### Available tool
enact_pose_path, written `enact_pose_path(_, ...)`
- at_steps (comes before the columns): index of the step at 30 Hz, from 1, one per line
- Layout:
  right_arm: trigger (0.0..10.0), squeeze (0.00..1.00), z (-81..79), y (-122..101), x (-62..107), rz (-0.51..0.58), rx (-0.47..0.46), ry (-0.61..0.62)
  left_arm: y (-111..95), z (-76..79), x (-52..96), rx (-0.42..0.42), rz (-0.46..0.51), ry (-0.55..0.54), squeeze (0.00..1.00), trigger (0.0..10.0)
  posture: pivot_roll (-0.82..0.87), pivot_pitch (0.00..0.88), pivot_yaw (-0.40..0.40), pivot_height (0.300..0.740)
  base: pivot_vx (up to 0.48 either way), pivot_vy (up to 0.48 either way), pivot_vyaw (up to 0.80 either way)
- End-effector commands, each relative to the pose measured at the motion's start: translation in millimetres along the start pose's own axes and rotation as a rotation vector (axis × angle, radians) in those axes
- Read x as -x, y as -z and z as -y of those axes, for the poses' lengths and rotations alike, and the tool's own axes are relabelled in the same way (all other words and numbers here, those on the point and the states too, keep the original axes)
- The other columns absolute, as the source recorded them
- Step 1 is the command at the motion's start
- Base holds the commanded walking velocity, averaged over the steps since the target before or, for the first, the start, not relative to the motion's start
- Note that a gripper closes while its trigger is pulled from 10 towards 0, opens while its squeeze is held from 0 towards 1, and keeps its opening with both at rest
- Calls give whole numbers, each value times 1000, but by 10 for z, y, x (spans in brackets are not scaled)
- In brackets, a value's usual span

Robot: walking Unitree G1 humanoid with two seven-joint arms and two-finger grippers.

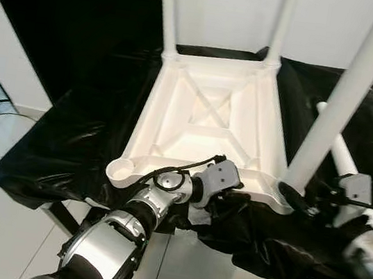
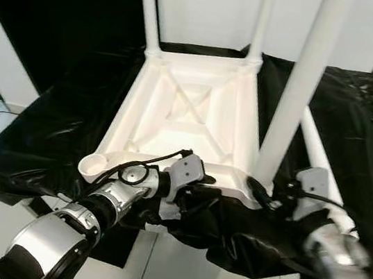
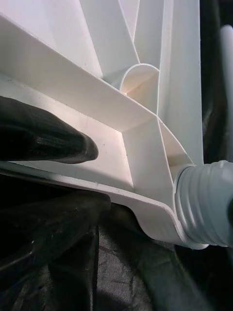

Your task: Building children table

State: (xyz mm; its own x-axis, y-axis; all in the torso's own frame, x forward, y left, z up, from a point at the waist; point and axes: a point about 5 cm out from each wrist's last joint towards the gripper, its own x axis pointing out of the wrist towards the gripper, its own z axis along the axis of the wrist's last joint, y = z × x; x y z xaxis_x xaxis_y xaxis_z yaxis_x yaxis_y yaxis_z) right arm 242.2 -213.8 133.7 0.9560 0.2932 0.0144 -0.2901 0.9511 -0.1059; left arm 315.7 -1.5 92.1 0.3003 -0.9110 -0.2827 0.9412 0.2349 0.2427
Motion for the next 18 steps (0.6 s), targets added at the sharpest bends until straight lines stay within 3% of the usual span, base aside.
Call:
enact_pose_path(1,0,0,-7,148,10,-55,-31,122,185,97,16,28,-83,1,0,10000,-191,0,58,740,0,0,0)
enact_pose_path(2,0,0,-130,237,33,-64,-53,179,188,98,21,33,-80,3,0,10000,-189,0,62,740,0,0,0)
enact_pose_path(3,0,0,-130,237,33,-64,-53,179,188,98,21,33,-80,3,0,10000,-189,0,62,740,0,0,0)
enact_pose_path(4,0,0,-309,321,49,-67,-97,254,198,95,31,45,-79,1,0,10000,-185,0,66,740,0,0,0)
enact_pose_path(7,0,0,-350,333,50,-65,-109,276,201,93,35,48,-79,-1,0,10000,-185,0,66,740,0,0,0)
enact_pose_path(8,0,0,-325,317,18,-50,-127,367,203,92,47,57,-73,11,0,10000,-182,0,71,740,0,0,0)
enact_pose_path(10,0,0,-312,311,7,-45,-130,397,204,92,51,57,-73,14,0,10000,-182,0,71,740,0,0,0)
enact_pose_path(11,2196,0,-302,305,-3,-46,-122,416,203,90,53,57,-73,16,0,10000,-183,0,73,740,0,0,0)
enact_pose_path(12,2196,0,-302,305,-3,-46,-122,416,203,90,53,57,-73,16,0,10000,-183,0,73,740,0,0,0)
enact_pose_path(13,4588,0,-300,301,-11,-47,-107,425,203,90,52,55,-73,15,0,10000,-185,0,75,740,0,0,0)
enact_pose_path(14,10000,0,-309,292,-24,-46,-85,411,201,91,49,53,-74,15,0,10000,-185,0,75,740,0,0,0)
enact_pose_path(17,10000,0,-313,243,-54,-34,24,361,194,90,41,48,-75,13,0,10000,-190,0,77,740,0,0,0)
enact_pose_path(18,10000,565,-261,196,-67,-18,53,318,188,90,36,47,-74,12,0,10000,-193,0,77,740,0,0,0)
